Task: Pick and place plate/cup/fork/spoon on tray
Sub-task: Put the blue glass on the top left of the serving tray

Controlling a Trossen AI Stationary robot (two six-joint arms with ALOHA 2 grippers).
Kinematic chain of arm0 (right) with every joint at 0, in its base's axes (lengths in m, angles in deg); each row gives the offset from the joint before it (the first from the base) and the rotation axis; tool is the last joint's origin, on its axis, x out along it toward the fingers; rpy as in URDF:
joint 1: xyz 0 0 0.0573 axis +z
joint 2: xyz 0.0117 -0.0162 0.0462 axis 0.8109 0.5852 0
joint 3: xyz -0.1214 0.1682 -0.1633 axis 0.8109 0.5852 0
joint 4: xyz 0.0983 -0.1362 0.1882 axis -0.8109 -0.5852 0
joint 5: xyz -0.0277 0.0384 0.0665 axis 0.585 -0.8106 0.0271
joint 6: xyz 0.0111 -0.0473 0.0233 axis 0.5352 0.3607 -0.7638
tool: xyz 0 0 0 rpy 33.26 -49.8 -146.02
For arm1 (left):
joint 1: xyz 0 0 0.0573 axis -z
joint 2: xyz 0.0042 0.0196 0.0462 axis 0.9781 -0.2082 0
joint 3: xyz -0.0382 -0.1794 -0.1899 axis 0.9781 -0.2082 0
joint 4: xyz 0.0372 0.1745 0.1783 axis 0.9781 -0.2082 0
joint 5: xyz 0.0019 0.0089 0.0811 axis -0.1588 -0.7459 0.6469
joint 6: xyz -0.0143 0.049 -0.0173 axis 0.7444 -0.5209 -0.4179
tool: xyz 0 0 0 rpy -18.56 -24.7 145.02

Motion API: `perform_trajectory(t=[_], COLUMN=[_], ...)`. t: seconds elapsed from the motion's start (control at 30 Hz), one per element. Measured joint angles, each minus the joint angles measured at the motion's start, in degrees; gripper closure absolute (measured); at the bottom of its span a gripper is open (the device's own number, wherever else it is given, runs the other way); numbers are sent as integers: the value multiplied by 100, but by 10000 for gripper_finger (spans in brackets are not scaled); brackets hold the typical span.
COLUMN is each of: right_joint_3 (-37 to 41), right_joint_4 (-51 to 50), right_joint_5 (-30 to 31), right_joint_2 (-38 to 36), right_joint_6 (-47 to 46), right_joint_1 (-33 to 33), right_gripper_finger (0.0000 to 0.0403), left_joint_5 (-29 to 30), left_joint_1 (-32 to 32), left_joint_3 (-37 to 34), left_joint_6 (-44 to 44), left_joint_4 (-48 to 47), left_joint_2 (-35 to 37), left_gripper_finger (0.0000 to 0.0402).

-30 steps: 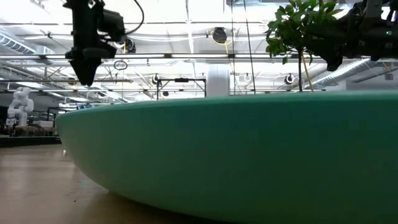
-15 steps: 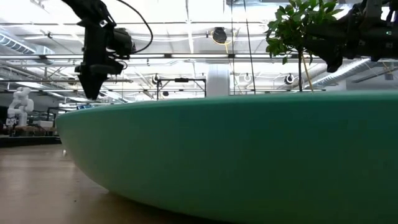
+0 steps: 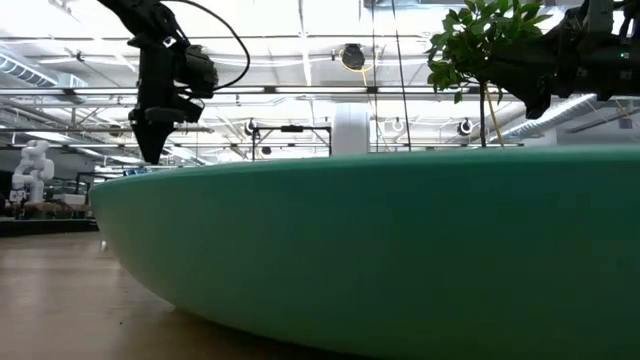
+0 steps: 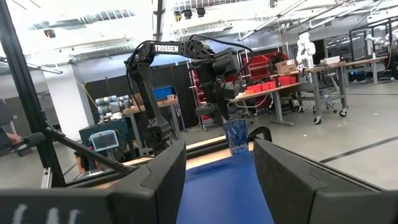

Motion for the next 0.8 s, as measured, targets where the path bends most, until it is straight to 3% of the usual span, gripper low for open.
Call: perform_trajectory(t=[0.8], right_joint_3=[1], right_joint_4=[0], right_joint_5=[-4], right_joint_2=[0], right_joint_6=[-85], right_joint_1=[2], right_gripper_finger=[220], left_joint_5=[-421], left_joint_1=[-370], left_joint_3=[0], left_joint_6=[-440], left_joint_4=[42], left_joint_2=[-72], left_gripper_finger=[190])
